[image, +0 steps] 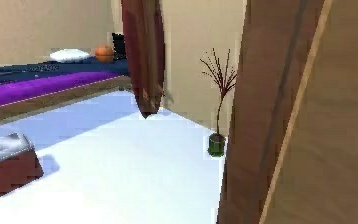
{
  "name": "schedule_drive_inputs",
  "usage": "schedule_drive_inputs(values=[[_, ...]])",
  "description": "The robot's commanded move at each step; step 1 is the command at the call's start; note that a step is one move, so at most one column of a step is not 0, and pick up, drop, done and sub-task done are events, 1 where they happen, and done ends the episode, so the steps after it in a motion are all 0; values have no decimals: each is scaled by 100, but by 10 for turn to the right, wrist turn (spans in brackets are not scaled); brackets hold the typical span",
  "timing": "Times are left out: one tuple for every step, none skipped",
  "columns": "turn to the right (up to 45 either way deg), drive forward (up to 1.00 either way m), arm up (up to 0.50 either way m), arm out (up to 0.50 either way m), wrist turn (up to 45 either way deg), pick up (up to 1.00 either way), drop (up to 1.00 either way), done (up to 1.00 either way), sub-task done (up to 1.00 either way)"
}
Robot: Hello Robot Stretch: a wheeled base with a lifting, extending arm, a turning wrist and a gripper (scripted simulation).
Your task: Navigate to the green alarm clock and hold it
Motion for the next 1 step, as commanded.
schedule_drive_inputs(values=[[-450, 0, 0, 0, 0, 0, 0, 0, 0]])
